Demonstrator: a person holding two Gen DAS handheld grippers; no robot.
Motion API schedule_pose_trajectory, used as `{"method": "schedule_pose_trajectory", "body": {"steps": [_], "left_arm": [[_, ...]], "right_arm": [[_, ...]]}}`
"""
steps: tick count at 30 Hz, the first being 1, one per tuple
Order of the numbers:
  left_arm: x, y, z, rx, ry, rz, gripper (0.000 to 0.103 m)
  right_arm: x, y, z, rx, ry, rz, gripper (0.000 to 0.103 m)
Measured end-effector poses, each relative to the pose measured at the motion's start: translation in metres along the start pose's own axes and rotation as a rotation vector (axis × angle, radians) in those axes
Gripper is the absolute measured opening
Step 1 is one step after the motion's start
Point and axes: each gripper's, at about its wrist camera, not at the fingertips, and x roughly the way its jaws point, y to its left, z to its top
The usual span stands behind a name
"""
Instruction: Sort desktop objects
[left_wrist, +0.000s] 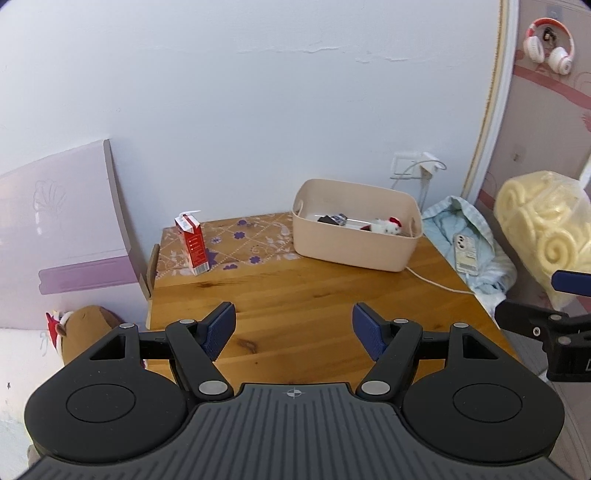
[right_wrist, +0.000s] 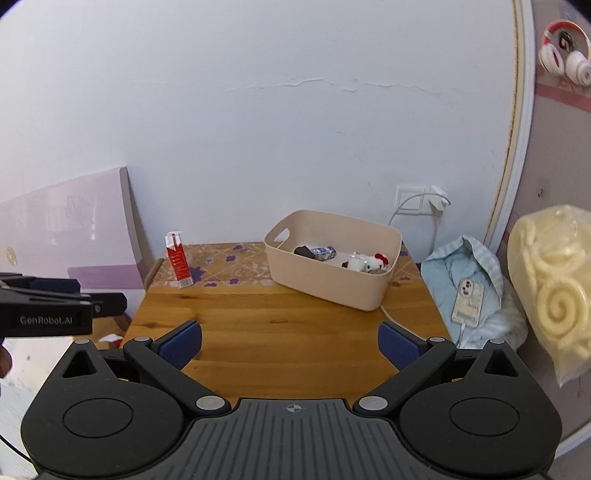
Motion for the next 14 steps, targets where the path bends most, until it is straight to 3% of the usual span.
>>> {"method": "schedule_pose_trajectory", "body": {"steps": [8,14], "left_arm": [[-0.027,-0.003,-0.013,0.045,-0.014,-0.034,0.072],[-0.035,0.006,-0.018,0.017,-0.017,-0.039,0.072]], "right_arm": [[-0.022,0.006,-0.008,0.016,0.006,0.005,0.103],[-0.028,0.011,-0.007,0.018,0.002,-0.009,0.103]]}}
